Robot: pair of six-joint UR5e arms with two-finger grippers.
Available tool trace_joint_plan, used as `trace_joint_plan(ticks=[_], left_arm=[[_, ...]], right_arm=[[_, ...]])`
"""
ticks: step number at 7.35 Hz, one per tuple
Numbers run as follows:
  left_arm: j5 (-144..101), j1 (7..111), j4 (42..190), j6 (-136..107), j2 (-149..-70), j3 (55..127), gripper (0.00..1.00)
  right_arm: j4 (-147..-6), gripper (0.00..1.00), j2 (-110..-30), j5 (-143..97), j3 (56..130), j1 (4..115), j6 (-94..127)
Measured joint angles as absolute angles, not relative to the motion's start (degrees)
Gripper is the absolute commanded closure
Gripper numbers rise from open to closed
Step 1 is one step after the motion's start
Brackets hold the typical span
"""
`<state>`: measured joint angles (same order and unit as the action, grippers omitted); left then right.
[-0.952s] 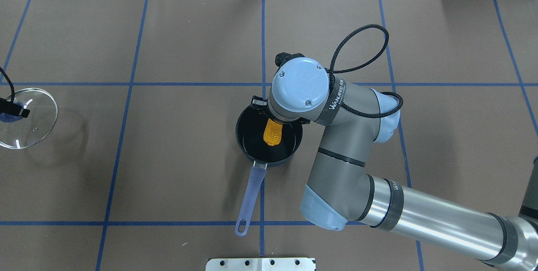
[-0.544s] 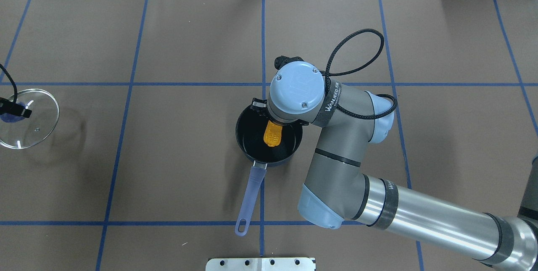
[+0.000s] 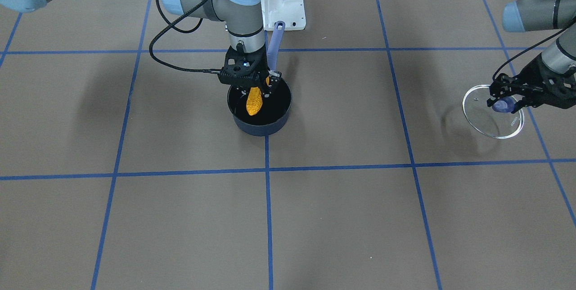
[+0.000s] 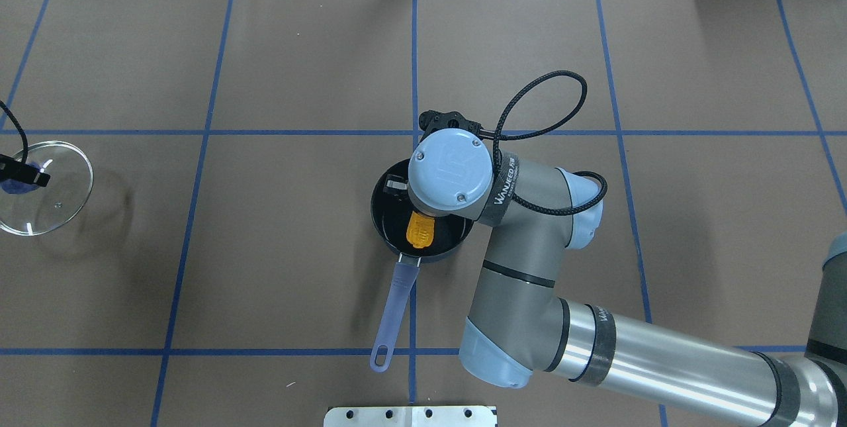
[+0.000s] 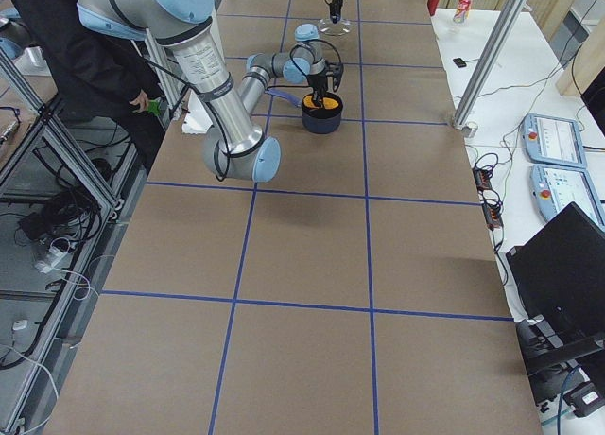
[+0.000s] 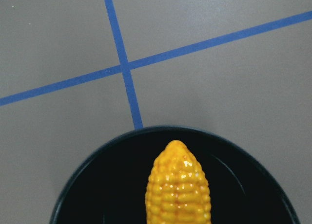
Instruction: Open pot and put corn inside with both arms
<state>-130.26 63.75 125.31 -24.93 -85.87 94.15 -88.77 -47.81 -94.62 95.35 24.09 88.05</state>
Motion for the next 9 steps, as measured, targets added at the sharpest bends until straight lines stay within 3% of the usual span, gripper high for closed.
trace_joint_plan(ticks=[1,2,8,9], left_arm=[[-130.26,63.74,125.37,-24.92,-85.87,94.14,0.43],[-130.26,63.73,125.40,-24.90,-85.87,94.13,0.43],[-130.25,61.96,127.10,-24.79,-87.23,90.78,0.43],[-130.25,61.73,128.95,-24.92,-87.65,89.09,0.32]], right_arm=[[-88.77,0.11,-47.88,-94.32,95.31,23.71,88.10],[-88.77,0.00,-47.92,-93.82,95.29,23.57,87.95],[-88.79,0.00,-47.28,-95.10,96.94,28.00,83.66],[-88.82,0.00,-47.26,-96.07,97.45,28.97,83.41]])
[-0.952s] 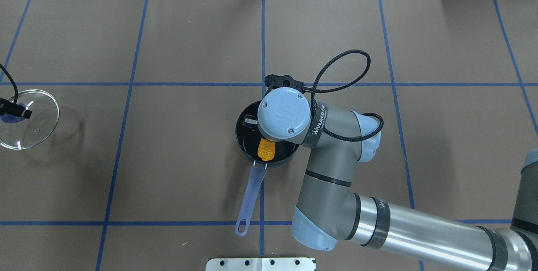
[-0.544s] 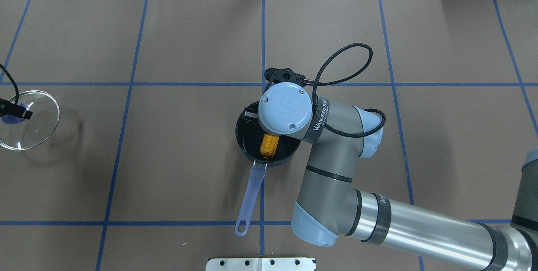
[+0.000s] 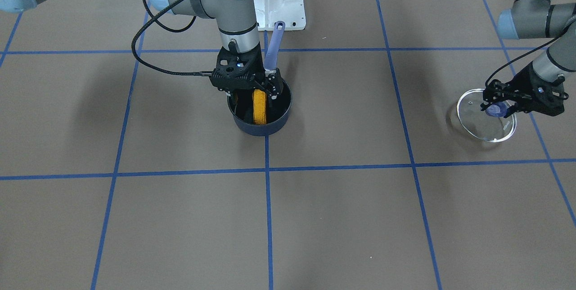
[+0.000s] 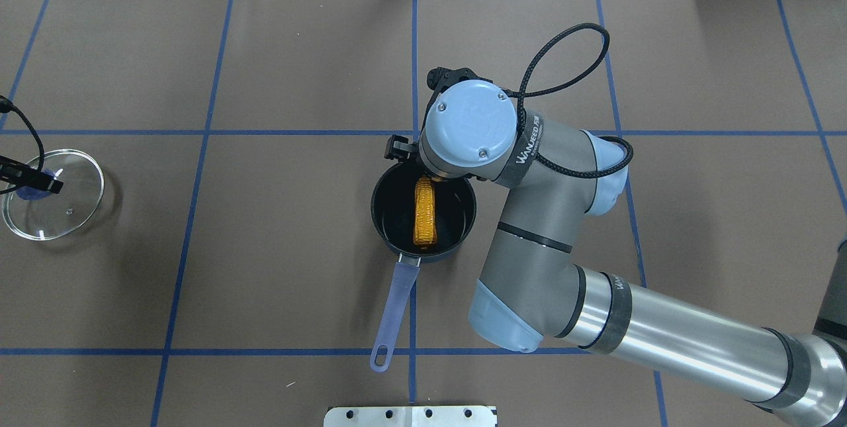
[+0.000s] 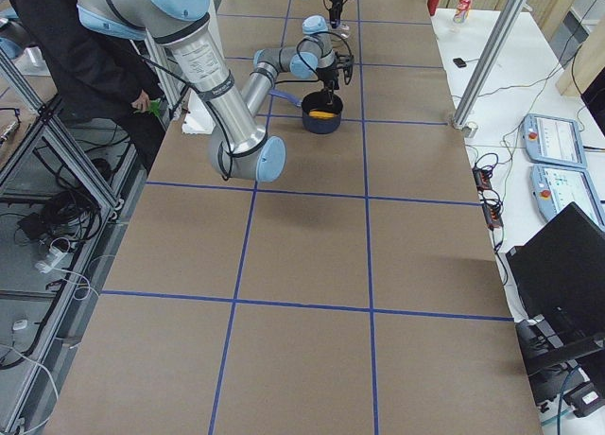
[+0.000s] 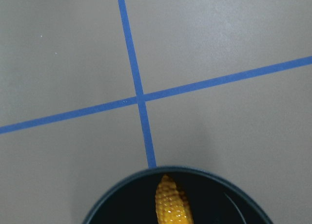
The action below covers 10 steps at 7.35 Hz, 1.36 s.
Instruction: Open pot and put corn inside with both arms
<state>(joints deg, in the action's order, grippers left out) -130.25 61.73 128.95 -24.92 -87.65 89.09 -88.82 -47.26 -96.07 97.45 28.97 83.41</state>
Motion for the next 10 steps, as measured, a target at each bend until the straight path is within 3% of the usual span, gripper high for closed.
trace_joint_plan(ticks=[2,3,6,10], left_arm=[[-130.25,61.63,130.40,-25.16,-88.44,87.66,0.09],[-130.25,61.62,130.52,-25.20,-88.61,87.50,0.03],[-130.85,61.69,130.46,-25.09,-89.00,87.68,0.03],[-135.57,70.59,122.69,-12.47,-90.56,87.88,0.03]], right_arm=[[-88.85,0.00,-47.27,-97.05,97.77,29.83,82.98],[-88.86,0.00,-47.28,-97.19,97.80,30.01,82.86],[-88.70,0.00,-48.75,-102.38,98.52,34.55,76.38],[-85.34,0.00,-62.35,-121.42,99.75,53.49,46.91]])
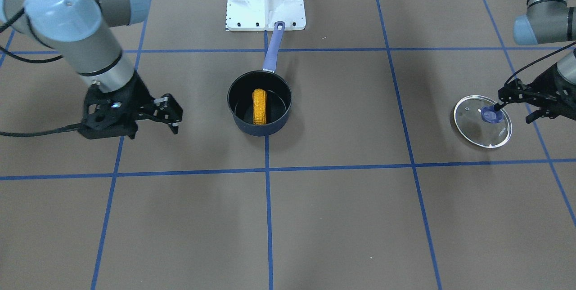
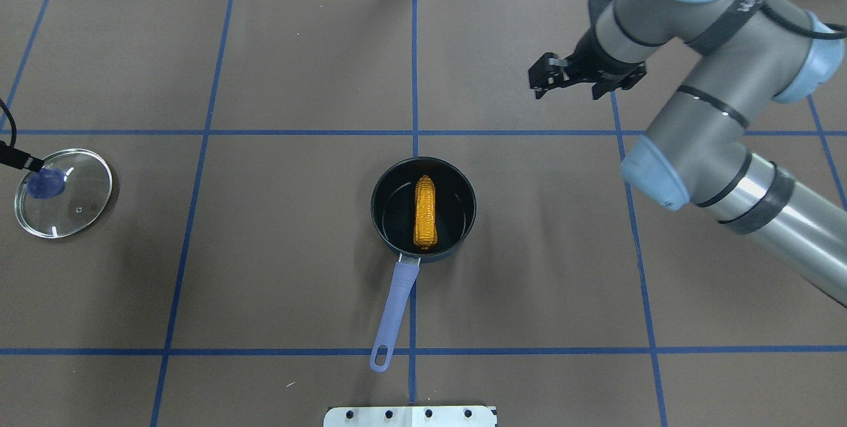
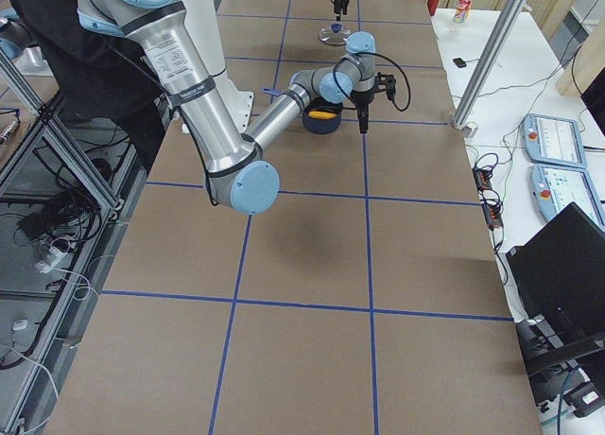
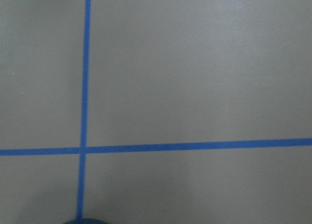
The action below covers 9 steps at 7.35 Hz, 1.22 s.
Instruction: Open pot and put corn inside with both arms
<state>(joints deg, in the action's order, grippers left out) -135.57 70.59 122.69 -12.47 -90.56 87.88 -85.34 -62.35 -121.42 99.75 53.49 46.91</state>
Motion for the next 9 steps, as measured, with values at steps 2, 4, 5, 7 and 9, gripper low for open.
trace_joint_plan(ticks=[2,4,5,7,9], left_arm=[[-136.37,80.48,108.65,4.46,-94.24,87.10,0.02],[-136.50,88.57,98.39,18.33,-99.13,83.00,0.02],[-136.55,91.50,96.37,22.67,-100.71,80.82,0.02],[-137.31,95.62,94.81,26.02,-101.74,80.43,0.02],[-137.93,96.78,92.61,26.06,-100.08,84.61,0.02]], right_arm=[[-82.18,0.00,-69.89,-127.04,97.10,63.22,31.51],[-78.70,0.00,-75.17,-129.95,96.00,71.27,25.27],[-78.28,0.00,-76.96,-131.62,95.74,74.74,23.69],[-78.97,0.00,-78.84,-134.06,95.72,80.77,21.37],[-80.84,0.00,-80.78,-134.73,96.79,84.81,20.72]])
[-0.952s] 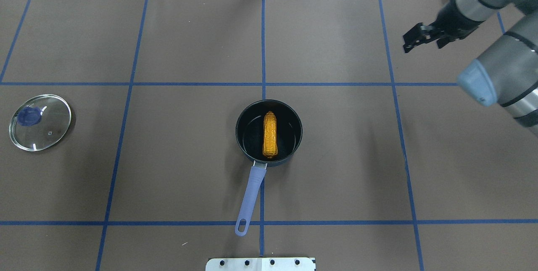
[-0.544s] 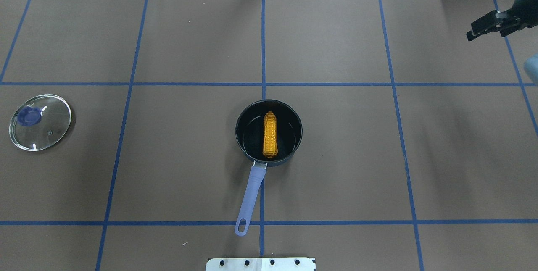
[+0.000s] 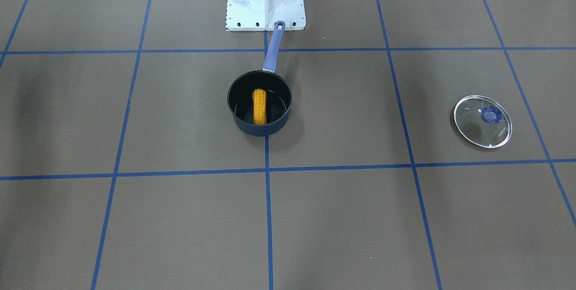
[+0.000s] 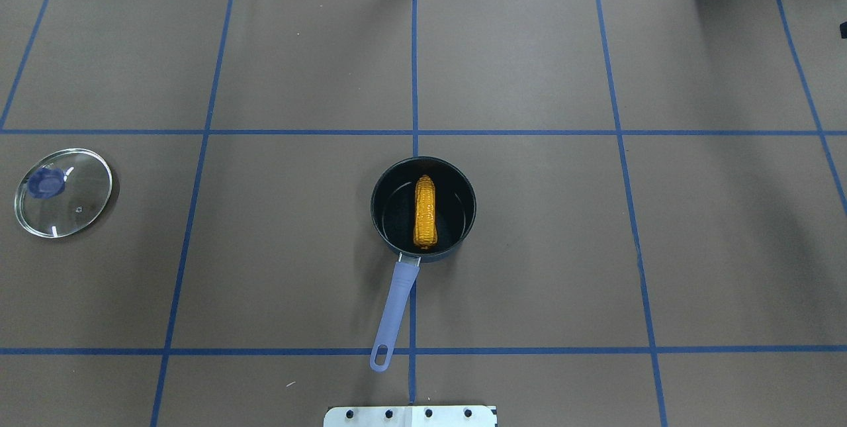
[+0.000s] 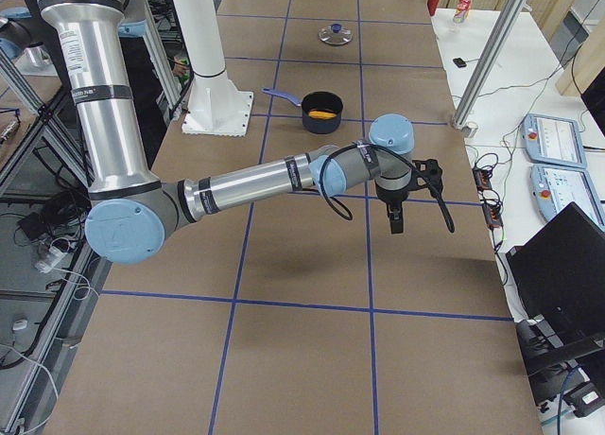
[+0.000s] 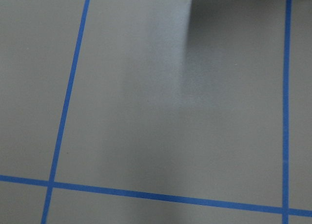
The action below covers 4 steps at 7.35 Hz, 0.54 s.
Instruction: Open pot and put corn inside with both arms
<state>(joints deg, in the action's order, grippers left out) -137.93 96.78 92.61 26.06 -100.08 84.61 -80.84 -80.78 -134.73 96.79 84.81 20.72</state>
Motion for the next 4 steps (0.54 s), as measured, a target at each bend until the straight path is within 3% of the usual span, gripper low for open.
trace_joint_plan(ticks=[4], left_arm=[[-138.05,96.90,90.99,25.91,-97.10,89.27,0.02]], right_arm=[[-81.19,0.00,-85.21,-134.59,92.30,89.16,14.71]])
